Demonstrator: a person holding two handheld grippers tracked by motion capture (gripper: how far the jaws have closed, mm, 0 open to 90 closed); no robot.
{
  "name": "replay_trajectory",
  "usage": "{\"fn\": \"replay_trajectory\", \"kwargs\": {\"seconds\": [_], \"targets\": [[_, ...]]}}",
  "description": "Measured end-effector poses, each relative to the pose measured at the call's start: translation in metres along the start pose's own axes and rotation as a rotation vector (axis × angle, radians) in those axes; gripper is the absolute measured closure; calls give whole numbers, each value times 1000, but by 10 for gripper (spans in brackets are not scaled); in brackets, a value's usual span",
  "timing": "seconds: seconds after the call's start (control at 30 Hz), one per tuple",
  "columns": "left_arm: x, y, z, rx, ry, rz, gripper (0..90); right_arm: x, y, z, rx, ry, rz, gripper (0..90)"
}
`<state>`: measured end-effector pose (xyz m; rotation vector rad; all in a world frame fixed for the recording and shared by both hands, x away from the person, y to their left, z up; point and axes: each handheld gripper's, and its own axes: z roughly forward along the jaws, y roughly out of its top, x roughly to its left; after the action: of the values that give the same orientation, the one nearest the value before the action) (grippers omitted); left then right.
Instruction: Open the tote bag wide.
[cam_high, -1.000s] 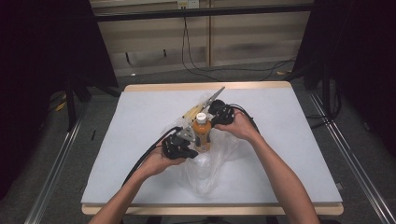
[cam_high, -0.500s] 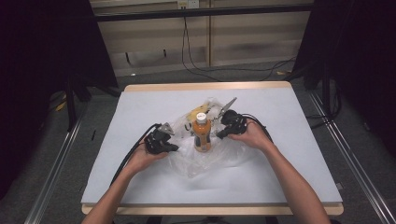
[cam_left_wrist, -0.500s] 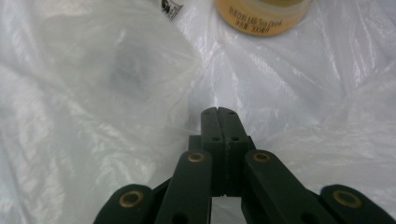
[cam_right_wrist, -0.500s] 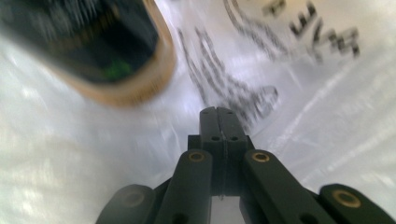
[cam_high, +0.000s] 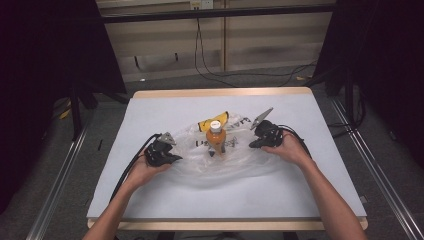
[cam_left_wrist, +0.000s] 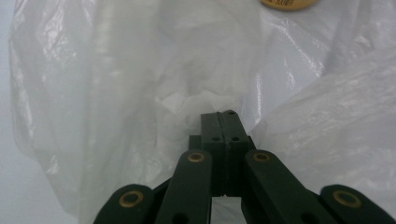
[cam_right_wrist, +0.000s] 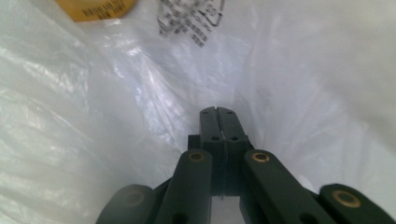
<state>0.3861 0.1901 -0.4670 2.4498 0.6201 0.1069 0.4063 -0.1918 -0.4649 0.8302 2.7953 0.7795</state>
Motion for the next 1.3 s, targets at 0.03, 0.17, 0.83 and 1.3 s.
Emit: {"fn": "replay_trajectory", "kwargs": {"seconds": [0.03, 0.17, 0.83, 1.3], "targets": [[0, 0, 0, 0, 1, 0, 900, -1, -2, -1, -1, -8, 7, 900], [1, 0, 2, -23, -13, -12, 900, -1, 0, 1, -11, -27, 13, 900], [-6, -2, -16, -225, -23, -37, 900, 16, 22, -5, -208, -47, 69, 900], [-28, -7, -49, -415, 40, -20, 626, 38, 2, -57, -531, -102, 162, 568]]}}
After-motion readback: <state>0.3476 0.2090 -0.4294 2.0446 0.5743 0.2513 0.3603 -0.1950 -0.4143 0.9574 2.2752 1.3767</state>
